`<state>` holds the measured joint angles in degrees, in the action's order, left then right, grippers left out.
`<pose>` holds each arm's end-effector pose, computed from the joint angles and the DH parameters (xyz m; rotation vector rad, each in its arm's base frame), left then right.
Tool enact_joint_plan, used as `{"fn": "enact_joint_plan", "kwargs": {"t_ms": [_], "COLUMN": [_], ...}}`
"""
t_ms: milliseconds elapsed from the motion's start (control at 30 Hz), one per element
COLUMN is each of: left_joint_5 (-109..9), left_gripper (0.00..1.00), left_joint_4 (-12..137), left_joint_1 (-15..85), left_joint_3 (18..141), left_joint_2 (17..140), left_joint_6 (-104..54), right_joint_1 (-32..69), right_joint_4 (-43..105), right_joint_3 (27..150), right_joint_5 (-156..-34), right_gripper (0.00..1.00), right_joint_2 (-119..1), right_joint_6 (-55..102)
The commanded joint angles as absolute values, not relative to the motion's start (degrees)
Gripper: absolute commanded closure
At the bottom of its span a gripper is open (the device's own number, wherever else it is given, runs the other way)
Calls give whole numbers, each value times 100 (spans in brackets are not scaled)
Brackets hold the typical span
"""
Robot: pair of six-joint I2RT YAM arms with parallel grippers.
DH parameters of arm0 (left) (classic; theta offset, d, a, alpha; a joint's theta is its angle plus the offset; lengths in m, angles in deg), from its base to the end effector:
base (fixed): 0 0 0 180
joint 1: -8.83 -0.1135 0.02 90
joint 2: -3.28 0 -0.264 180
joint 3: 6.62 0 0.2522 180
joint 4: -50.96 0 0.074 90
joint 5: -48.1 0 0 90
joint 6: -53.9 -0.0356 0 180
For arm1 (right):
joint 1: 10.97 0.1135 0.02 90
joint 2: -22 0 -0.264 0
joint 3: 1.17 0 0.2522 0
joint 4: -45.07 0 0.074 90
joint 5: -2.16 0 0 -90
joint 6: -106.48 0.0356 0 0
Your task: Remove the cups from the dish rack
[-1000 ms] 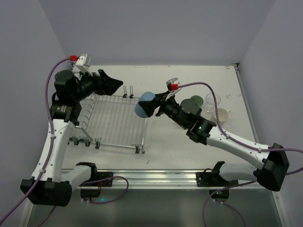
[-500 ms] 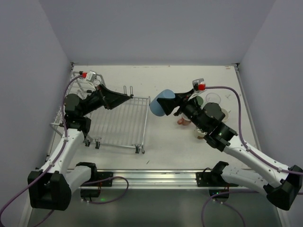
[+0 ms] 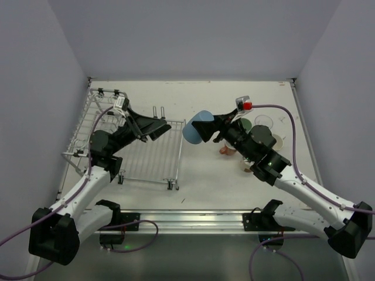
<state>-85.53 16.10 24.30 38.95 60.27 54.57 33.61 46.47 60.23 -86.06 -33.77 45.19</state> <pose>0.2006 -0.0810 0.3246 -0.1714 1.5720 -1.9688 0.1655 0.1615 0.3699 -0.1847 1.5200 1.0143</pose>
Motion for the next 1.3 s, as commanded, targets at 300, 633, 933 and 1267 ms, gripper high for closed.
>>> {"fn": "enact_joint_plan", "kwargs": {"t_ms": [300,633,933,1267], "left_joint_5": [-7864,-7371,-7292,-7222], "left_gripper": [28,24,24,24], "left_joint_4": [1743,1911,1349,759], "left_joint_1": [2632,3177,3440,3669], "left_joint_3": [3588,3606,3711,3720], "left_joint_2": [5935,6050,6348,6428], "left_joint_6": [6321,6734,7024,7323], "right_joint_1": [3253,3245,3227,2911], "right_joint_4": [5749,6717,6998,8174], "right_joint_3": [5777,5645,5522,5013], "right_joint_5": [-9108,-9689,-9795,-10295], "right_gripper": [66,66,67,67], "right_joint_2": [-2985,-3293,-3346,-3688], "right_joint_6": [4504,4566,4644,5303]}}
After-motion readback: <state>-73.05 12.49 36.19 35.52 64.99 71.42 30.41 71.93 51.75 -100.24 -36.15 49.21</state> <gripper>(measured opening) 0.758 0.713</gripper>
